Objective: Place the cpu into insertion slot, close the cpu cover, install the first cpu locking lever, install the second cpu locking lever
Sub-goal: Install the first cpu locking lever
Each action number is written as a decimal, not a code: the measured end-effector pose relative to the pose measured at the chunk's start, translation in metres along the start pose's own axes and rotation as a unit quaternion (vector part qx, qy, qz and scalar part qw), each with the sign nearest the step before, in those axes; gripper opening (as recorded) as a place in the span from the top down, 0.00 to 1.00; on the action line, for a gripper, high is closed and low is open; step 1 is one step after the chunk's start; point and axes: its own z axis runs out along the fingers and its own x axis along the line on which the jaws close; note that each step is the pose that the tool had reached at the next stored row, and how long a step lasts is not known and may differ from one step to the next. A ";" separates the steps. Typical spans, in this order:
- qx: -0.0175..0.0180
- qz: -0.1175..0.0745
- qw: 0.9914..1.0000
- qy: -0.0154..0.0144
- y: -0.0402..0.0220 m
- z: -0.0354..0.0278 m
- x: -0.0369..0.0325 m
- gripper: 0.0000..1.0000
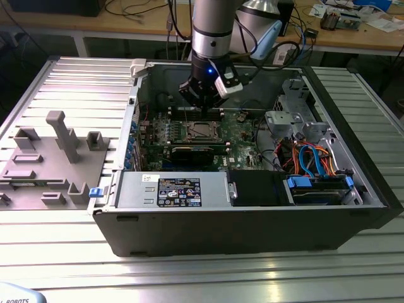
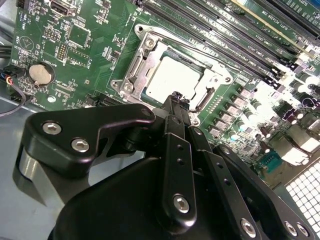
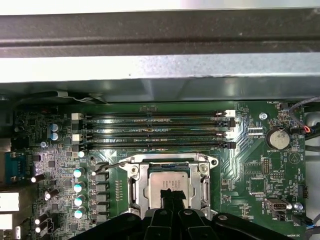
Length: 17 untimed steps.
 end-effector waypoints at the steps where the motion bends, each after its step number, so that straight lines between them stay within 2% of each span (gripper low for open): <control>1: 0.000 0.000 1.000 0.000 0.0000 0.0000 0.0003 0.89; 17: 0.000 0.000 1.000 0.000 0.0011 0.0000 0.0052 0.89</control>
